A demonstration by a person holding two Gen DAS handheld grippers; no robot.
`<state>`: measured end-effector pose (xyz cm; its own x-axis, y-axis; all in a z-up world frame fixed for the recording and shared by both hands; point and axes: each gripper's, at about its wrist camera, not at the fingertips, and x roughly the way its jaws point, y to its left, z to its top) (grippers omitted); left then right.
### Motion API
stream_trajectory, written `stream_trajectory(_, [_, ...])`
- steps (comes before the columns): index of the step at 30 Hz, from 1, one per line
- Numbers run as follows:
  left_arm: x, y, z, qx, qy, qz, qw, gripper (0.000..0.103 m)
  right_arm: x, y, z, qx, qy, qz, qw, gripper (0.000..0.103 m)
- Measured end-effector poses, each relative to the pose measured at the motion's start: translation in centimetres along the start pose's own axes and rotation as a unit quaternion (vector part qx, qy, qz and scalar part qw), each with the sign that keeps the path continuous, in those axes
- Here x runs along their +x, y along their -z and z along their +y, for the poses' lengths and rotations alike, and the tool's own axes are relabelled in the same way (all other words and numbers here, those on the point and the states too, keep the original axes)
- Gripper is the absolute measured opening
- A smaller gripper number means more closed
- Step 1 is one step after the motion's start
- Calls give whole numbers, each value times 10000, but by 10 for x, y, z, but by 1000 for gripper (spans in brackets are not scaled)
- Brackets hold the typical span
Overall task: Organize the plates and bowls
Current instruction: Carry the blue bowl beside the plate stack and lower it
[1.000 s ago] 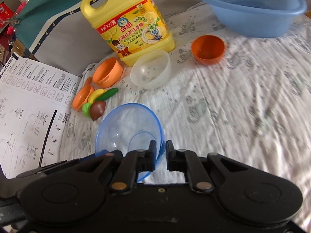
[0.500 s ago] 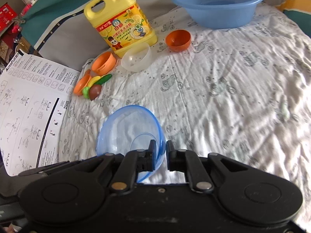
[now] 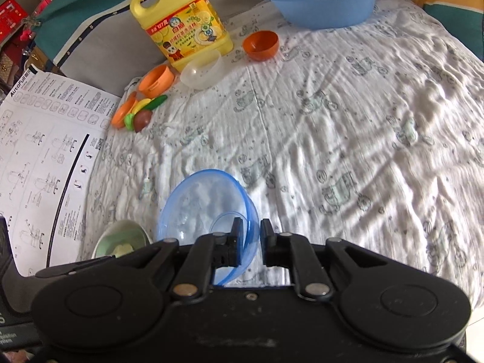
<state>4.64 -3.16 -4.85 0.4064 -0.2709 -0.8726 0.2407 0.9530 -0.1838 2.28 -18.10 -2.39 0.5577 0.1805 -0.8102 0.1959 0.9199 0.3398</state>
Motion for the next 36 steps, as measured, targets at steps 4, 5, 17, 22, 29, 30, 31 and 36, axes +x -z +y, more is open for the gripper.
stream_trajectory(4, [0, 3, -2, 26, -41, 10, 10000, 21, 0, 2, 0, 7, 9, 57, 10000, 14])
stream_trajectory(5, [1, 3, -3, 33, -47, 17, 10000, 21, 0, 2, 0, 6, 14, 65, 10000, 14])
stream_trajectory(17, [9, 7, -7, 89, -97, 89, 9999, 22, 4, 4, -5, 91, 28, 188, 9998, 16])
stream_trajectory(22, [11, 7, -6, 93, -106, 123, 9998, 22, 7, 4, -5, 104, 25, 210, 9997, 16])
stream_trajectory(29, [16, 7, -6, 115, -106, 190, 9997, 22, 11, 5, -6, 44, 70, 252, 9996, 16])
stream_trajectory(30, [16, 7, -6, 123, -114, 193, 9997, 22, 11, 5, -6, 34, 79, 255, 9996, 16])
stream_trajectory(31, [16, 8, -7, 122, -118, 196, 9997, 22, 11, 6, -6, 28, 83, 261, 9996, 16])
stream_trajectory(36, [16, 7, -7, 107, -118, 200, 9997, 22, 12, 6, -6, 17, 91, 274, 9996, 16])
